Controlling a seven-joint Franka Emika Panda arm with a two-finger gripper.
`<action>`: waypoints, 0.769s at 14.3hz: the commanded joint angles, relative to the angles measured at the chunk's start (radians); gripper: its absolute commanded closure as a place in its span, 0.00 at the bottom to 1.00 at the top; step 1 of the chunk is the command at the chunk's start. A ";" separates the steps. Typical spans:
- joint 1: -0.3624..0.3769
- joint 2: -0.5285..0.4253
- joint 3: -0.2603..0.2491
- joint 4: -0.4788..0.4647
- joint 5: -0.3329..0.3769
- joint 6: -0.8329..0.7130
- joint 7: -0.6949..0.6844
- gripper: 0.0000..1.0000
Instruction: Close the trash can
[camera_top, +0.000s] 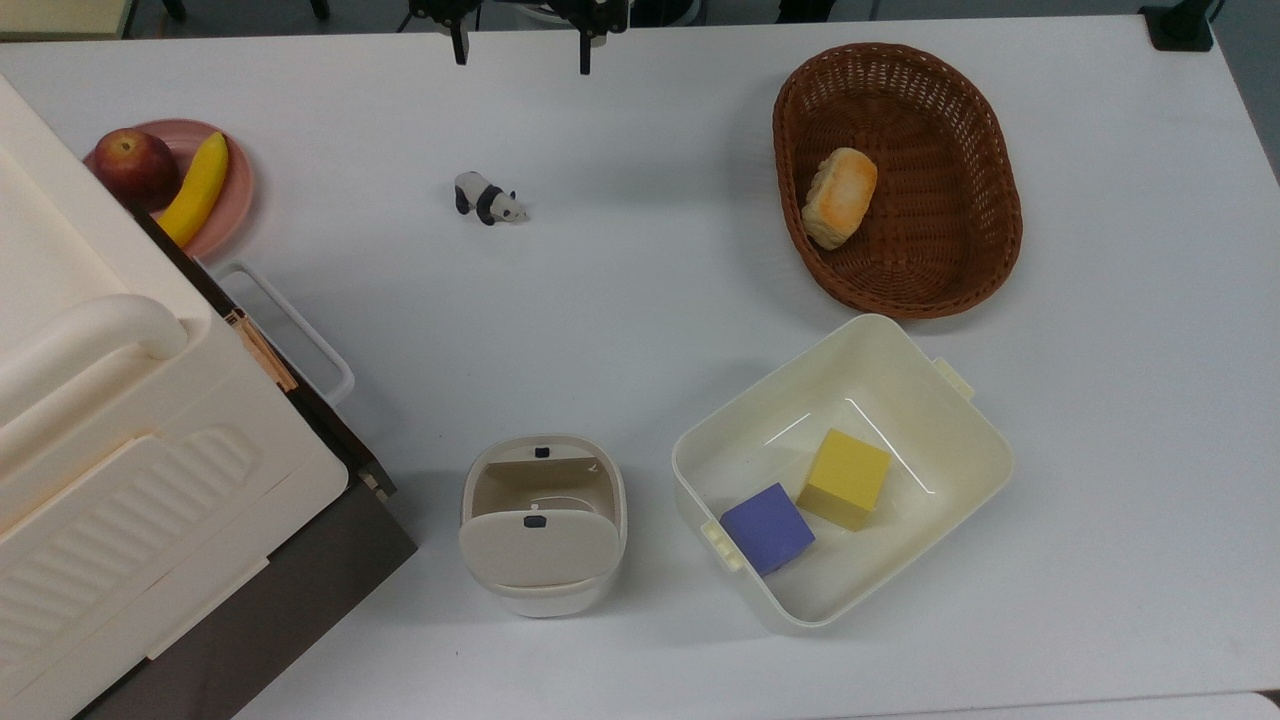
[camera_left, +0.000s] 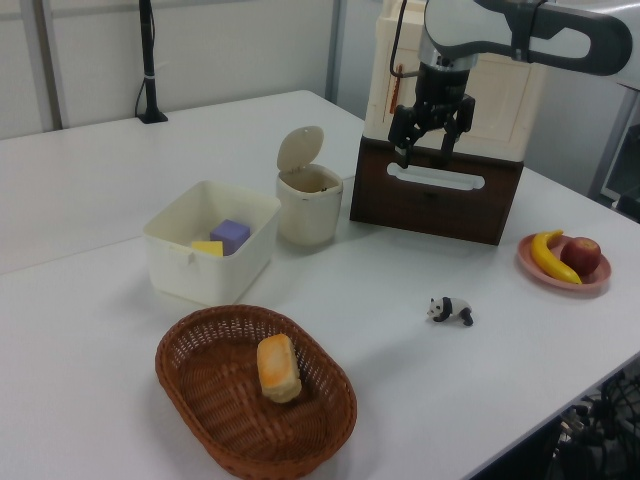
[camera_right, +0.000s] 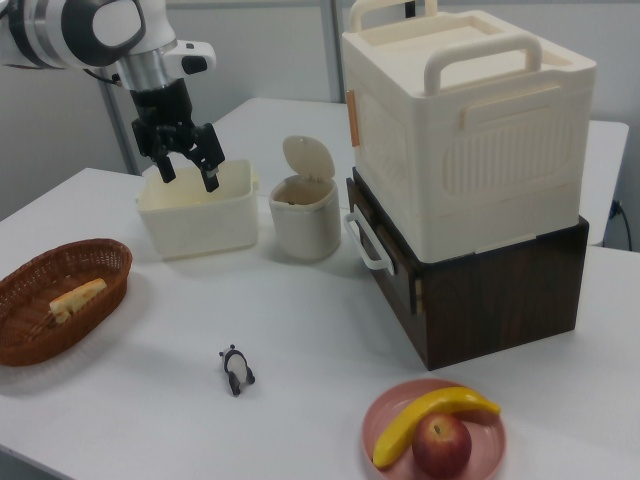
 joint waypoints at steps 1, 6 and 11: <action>0.010 -0.016 -0.012 -0.006 0.018 -0.019 -0.112 0.00; 0.011 -0.018 -0.012 -0.006 0.021 -0.023 -0.050 0.00; 0.011 -0.018 -0.012 -0.006 0.021 -0.022 -0.050 0.00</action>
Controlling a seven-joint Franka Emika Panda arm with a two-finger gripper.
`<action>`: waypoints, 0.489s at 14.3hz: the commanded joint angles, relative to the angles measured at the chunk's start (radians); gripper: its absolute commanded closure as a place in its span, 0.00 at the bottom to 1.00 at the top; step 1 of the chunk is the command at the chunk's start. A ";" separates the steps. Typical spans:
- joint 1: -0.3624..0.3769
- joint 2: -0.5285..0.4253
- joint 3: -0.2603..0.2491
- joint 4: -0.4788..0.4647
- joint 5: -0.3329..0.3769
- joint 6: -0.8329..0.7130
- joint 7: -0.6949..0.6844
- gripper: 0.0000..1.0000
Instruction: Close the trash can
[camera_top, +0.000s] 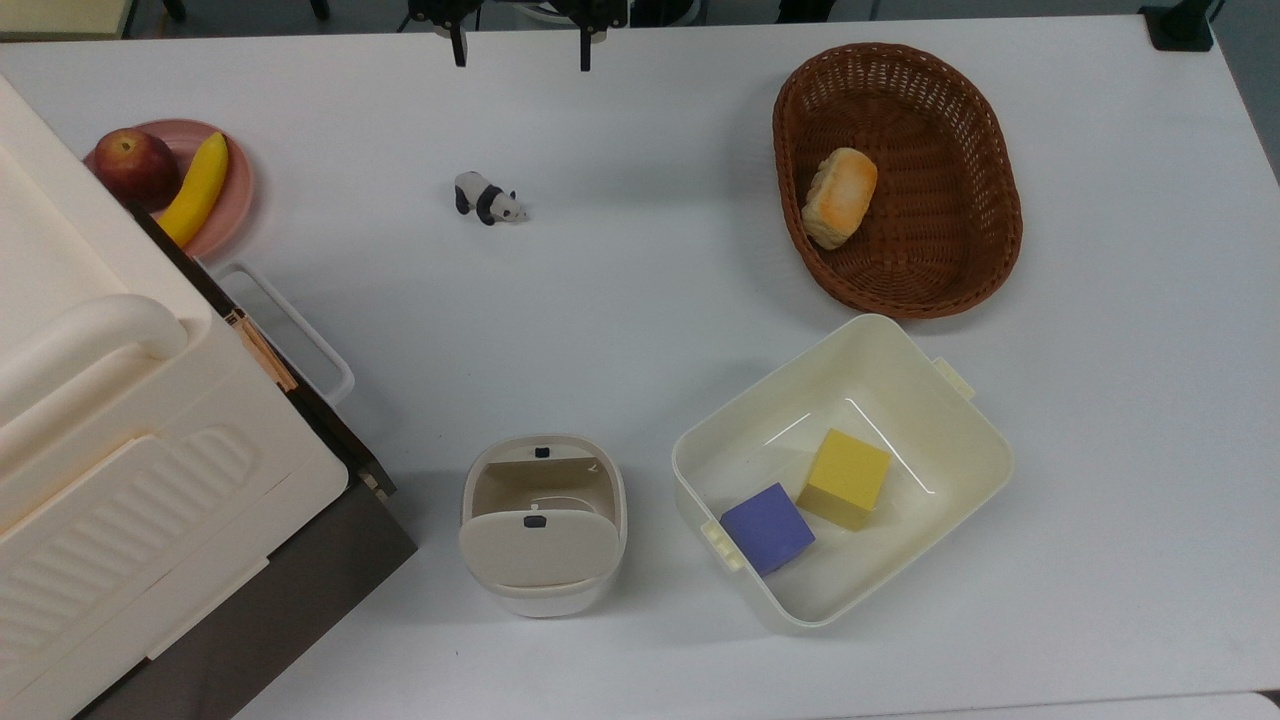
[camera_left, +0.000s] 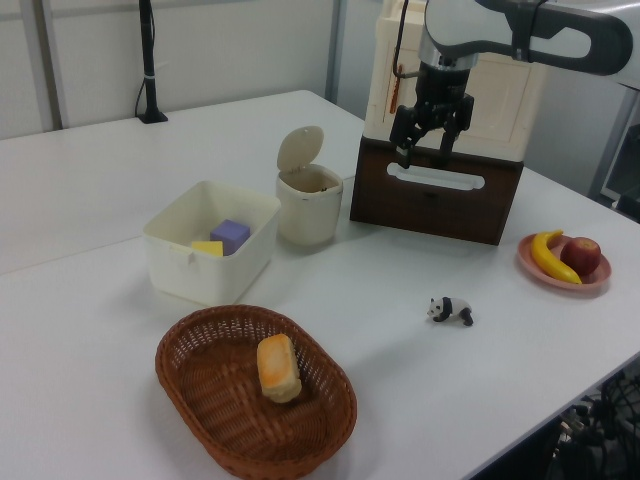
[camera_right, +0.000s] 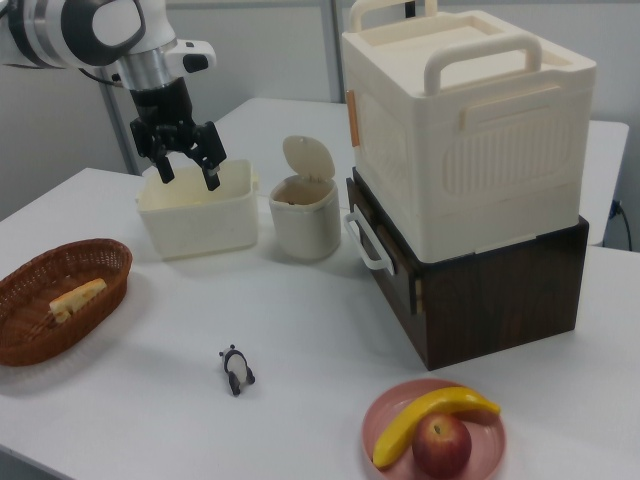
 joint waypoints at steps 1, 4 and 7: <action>0.011 -0.017 -0.012 -0.008 0.021 -0.018 0.007 0.00; 0.011 -0.014 -0.012 -0.010 0.021 -0.014 -0.001 0.40; 0.010 -0.011 -0.010 -0.012 0.023 -0.011 -0.006 0.90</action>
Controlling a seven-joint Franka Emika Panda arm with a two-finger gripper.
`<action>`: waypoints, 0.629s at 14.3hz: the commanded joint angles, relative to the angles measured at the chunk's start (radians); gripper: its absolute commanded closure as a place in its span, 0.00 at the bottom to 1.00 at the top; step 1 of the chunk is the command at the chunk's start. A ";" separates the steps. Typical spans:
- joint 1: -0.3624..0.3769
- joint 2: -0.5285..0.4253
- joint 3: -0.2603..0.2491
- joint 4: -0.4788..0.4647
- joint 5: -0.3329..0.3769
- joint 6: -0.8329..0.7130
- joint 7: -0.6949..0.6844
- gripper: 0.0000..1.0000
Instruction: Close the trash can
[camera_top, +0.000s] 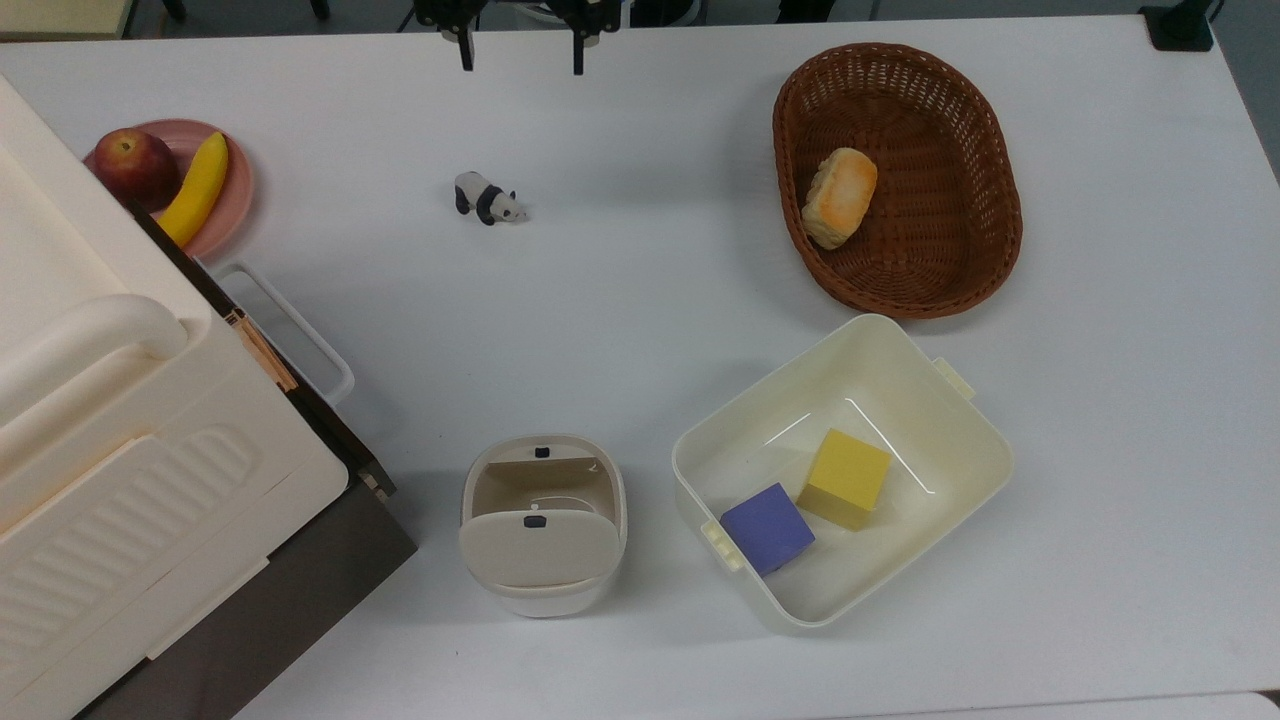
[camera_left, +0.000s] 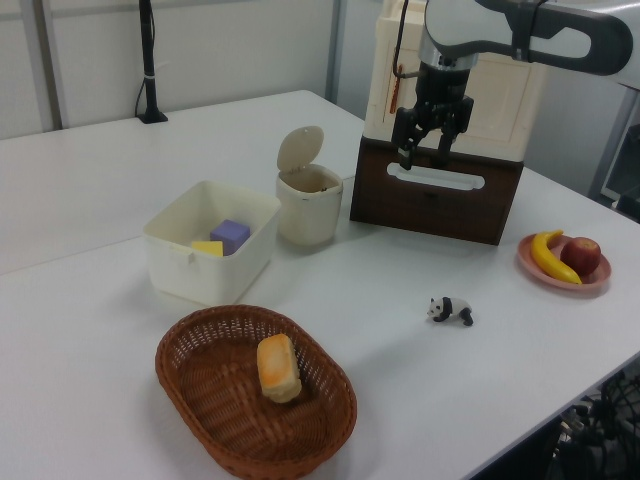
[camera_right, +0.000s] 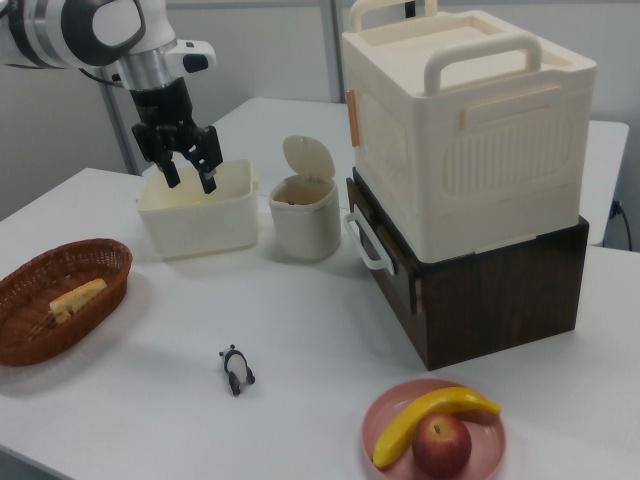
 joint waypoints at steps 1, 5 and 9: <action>0.010 -0.010 -0.010 -0.011 0.024 -0.011 -0.004 0.96; 0.010 -0.008 -0.010 -0.011 0.038 0.002 0.002 1.00; 0.008 -0.008 -0.010 -0.011 0.046 0.035 0.007 1.00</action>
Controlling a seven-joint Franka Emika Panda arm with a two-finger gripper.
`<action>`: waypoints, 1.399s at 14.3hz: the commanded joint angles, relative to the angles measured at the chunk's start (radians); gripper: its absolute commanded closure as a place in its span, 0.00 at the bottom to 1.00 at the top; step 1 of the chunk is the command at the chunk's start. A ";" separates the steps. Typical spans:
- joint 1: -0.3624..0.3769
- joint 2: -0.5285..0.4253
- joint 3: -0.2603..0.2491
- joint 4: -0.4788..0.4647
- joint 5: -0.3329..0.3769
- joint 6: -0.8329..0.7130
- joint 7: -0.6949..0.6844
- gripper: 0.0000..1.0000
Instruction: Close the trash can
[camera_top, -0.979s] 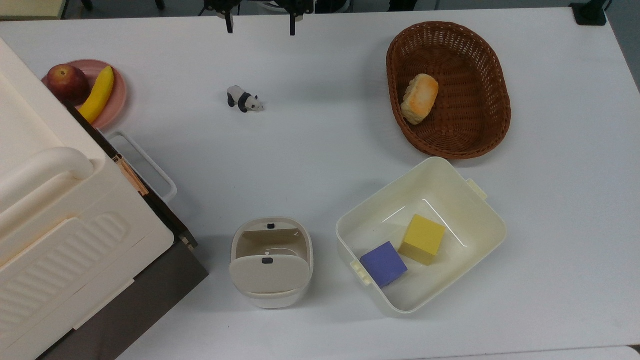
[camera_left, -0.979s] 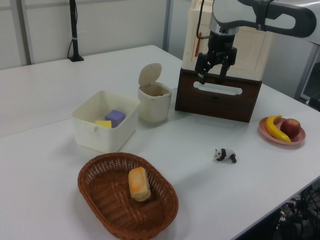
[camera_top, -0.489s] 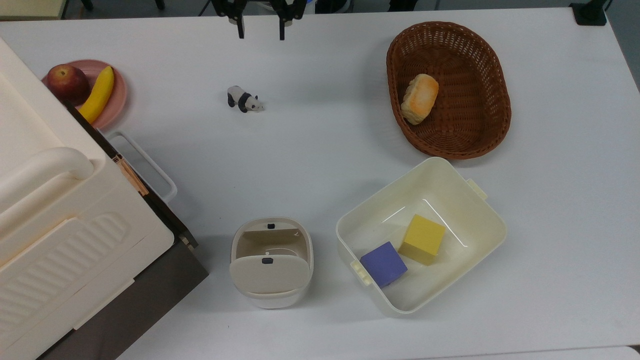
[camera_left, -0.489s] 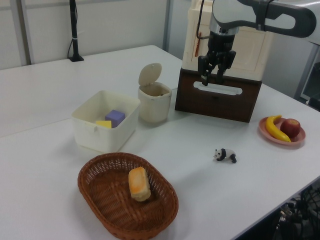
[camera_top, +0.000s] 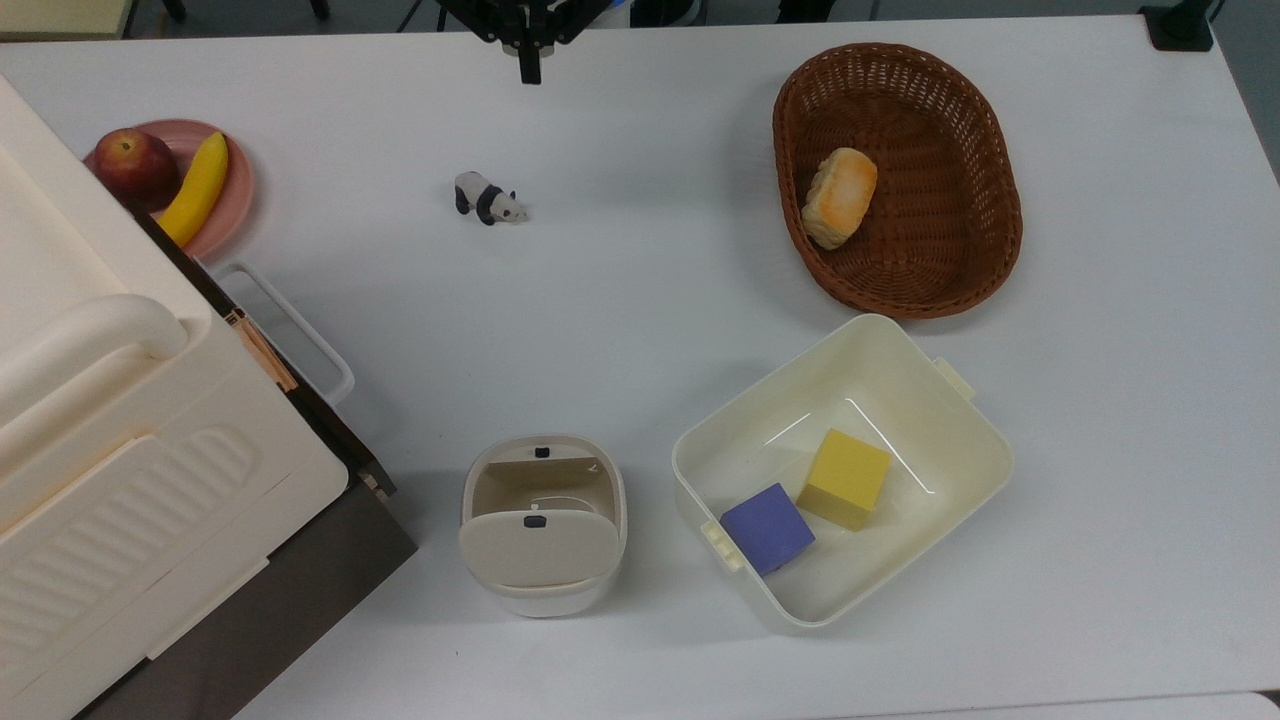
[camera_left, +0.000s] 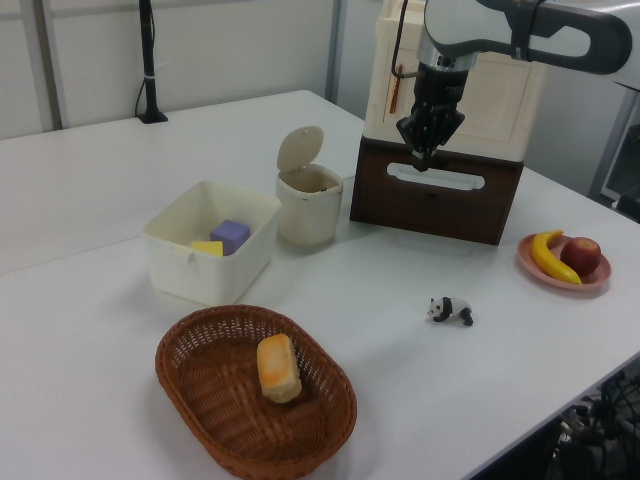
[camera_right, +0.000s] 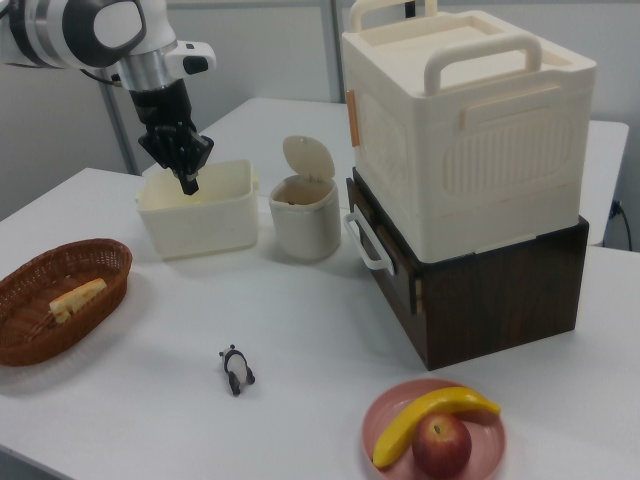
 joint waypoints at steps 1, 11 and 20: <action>0.005 -0.006 -0.012 -0.010 0.035 0.056 0.008 1.00; -0.004 0.199 -0.003 0.164 0.078 0.550 -0.024 1.00; -0.022 0.390 -0.003 0.334 0.083 0.670 -0.055 1.00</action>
